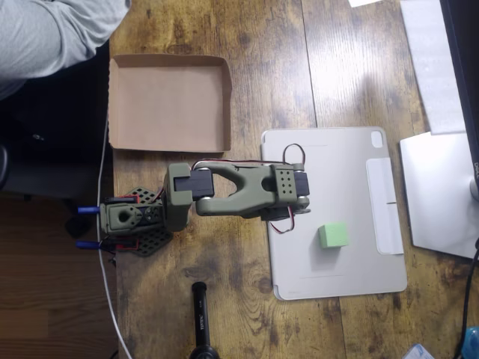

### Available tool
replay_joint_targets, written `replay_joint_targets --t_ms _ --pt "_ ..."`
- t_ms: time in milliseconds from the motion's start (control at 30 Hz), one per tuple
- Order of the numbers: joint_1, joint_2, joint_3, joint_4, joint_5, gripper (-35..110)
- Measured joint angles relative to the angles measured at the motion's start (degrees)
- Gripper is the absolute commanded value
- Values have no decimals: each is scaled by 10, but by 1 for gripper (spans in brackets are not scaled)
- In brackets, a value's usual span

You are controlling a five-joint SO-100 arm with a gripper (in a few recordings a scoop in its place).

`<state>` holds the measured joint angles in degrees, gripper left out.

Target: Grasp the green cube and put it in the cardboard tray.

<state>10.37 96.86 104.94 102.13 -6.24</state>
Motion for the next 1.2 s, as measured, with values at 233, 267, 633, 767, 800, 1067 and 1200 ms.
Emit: replay_joint_targets --t_ms 233,267,633,767,800,1067,1200 --pt "4 25 11 -19 56 0" --pt "4 26 11 -19 59 0" --pt "4 35 11 -19 60 0" --pt "7 37 5 -44 60 1" --pt "10 41 -3 -53 60 1" --pt "87 59 -155 -140 -11 13" --pt "105 62 -251 -147 -54 18"
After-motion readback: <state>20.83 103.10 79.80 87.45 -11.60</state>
